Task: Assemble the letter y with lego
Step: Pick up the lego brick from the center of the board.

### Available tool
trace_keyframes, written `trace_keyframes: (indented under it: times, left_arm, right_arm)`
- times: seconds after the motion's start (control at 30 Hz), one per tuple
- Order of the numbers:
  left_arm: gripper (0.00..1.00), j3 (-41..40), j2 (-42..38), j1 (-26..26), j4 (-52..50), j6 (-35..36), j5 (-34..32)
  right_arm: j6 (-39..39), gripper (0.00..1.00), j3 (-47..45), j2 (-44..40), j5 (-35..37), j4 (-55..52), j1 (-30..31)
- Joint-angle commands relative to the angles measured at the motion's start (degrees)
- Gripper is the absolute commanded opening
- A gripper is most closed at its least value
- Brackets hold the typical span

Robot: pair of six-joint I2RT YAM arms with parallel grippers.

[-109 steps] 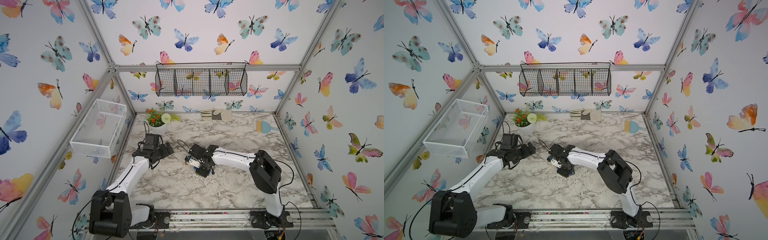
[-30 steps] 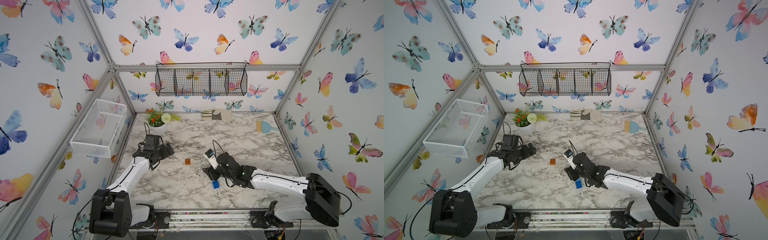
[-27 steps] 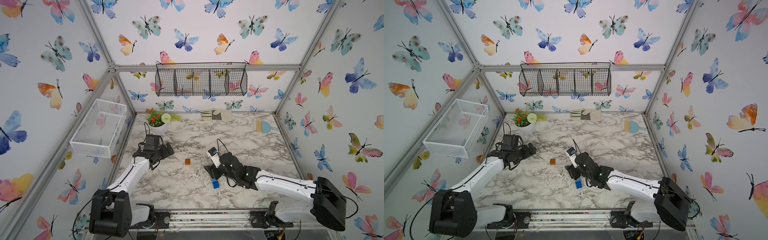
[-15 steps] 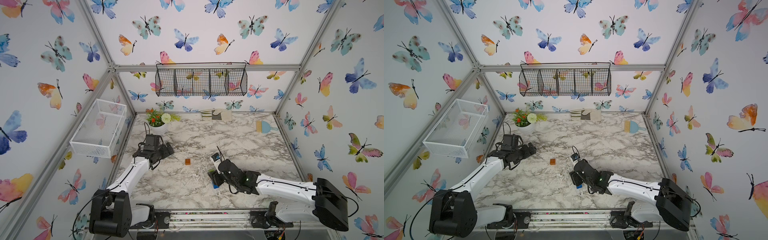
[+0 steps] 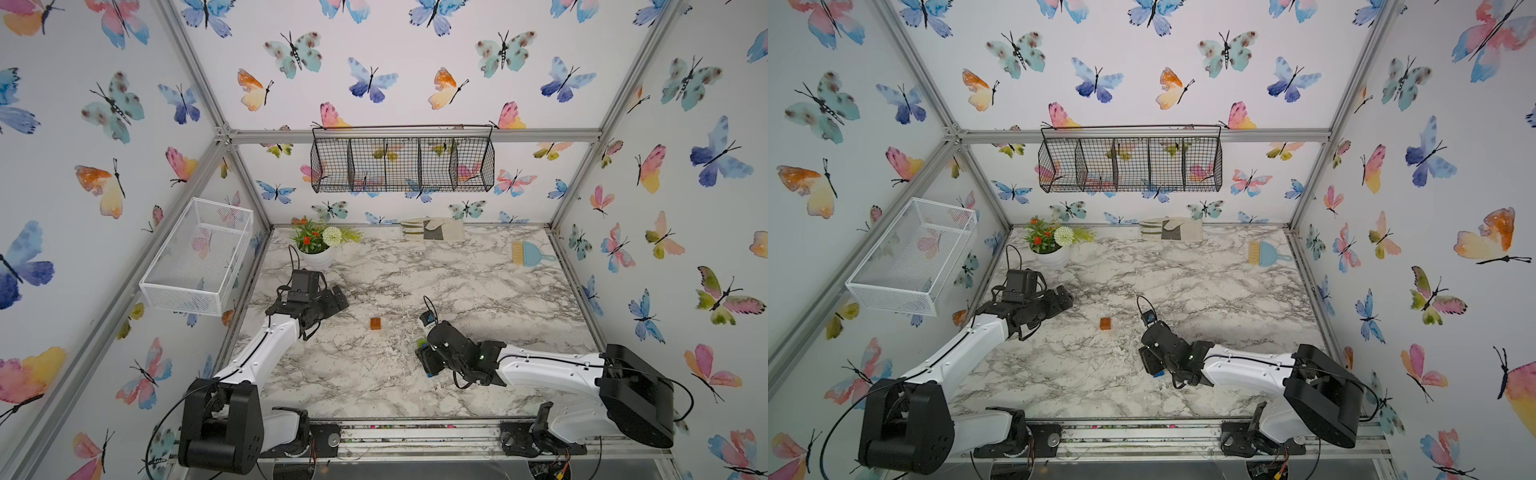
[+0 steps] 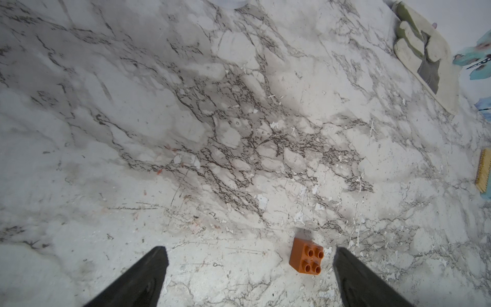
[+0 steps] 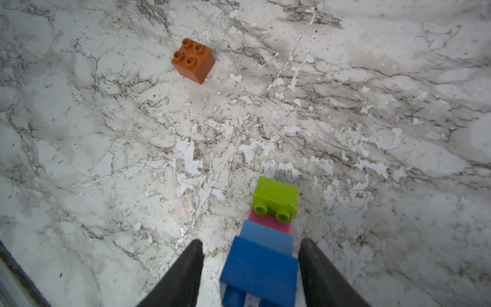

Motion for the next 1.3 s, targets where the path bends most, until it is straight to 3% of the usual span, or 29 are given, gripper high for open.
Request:
trace_keyframes:
  times: [0.0,0.6,0.87,1.27]
  left_arm:
    - [0.98,-0.9,0.6,-0.2,0.5,-0.1,0.7]
    - [0.99,-1.3,0.8,-0.2,1.0,-0.2,0.9]
    - [0.99,-1.1,1.1,-0.2,0.8,-0.1,0.8]
    - [0.98,-1.1,1.1,-0.2,1.0,-0.2,1.0]
  right_arm:
    - [1.0,0.61,0.8,1.8,0.5,1.3,0.3]
    - [2.2,0.55,5.1,8.2,3.1,-1.0,0.3]
    - [1.8,0.47,6.3,9.8,1.4,-1.9,0.3]
    - [1.7,0.49,7.8,12.9,-2.2,-2.2,0.3]
